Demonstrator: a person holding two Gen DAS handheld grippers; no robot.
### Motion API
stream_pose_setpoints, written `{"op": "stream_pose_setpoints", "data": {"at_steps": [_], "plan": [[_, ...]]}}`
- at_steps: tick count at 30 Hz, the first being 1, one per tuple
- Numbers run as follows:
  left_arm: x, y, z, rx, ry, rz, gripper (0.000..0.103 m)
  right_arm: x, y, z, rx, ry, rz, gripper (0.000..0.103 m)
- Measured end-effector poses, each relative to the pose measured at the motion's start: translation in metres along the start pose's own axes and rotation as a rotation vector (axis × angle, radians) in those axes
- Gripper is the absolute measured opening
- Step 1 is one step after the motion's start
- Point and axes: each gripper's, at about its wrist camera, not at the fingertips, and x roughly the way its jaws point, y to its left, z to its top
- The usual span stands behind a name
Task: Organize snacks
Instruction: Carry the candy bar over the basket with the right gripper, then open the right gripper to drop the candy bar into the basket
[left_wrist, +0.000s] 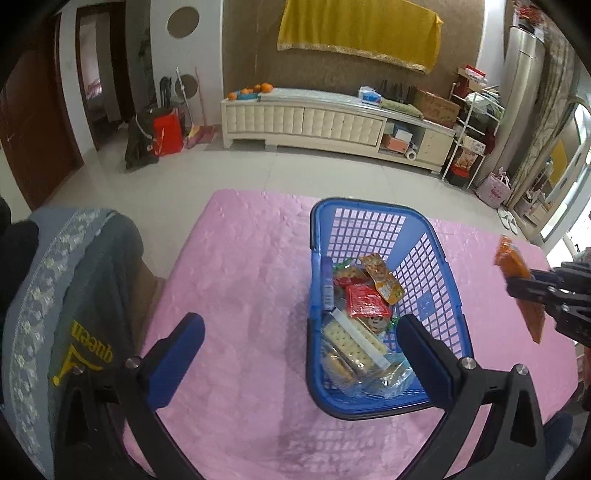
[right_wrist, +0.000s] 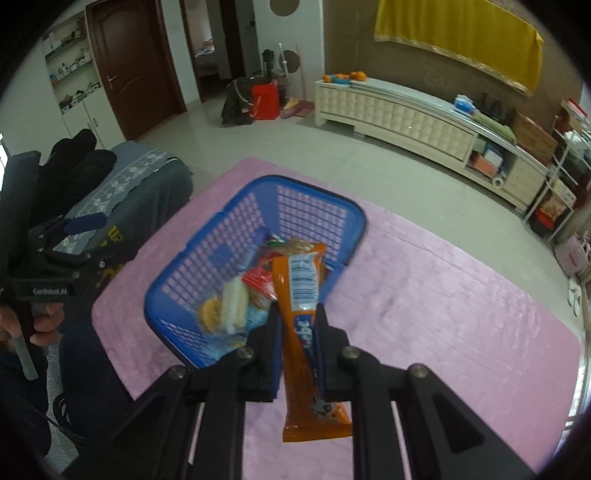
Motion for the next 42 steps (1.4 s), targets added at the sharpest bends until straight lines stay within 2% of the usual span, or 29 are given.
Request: {"op": "stream_pose_setpoints", "data": {"at_steps": [9, 21, 30, 36, 40, 42], "plan": [[0.000, 0.002, 0.012, 0.065, -0.041, -0.021, 0.103, 0.036, 0.024, 0.022, -0.011, 0.033, 0.037, 0.018], [0.054, 0.012, 0.018, 0.074, 0.006, -0.046, 0.103, 0.089, 0.029, 0.041, -0.029, 0.106, 0.047, 0.019], [0.081, 0.016, 0.020, 0.060, 0.033, -0.073, 0.103, 0.131, 0.027, 0.040, -0.009, 0.178, 0.054, 0.019], [0.092, 0.012, 0.022, 0.076, 0.047, -0.091, 0.103, 0.146, 0.020, 0.041, 0.013, 0.195, 0.051, 0.019], [0.094, 0.009, 0.018, 0.088, 0.056, -0.095, 0.103, 0.151, 0.021, 0.038, -0.012, 0.212, 0.026, 0.020], [0.093, 0.008, 0.015, 0.105, 0.054, -0.070, 0.103, 0.155, 0.023, 0.035, -0.024, 0.238, -0.002, 0.022]]}}
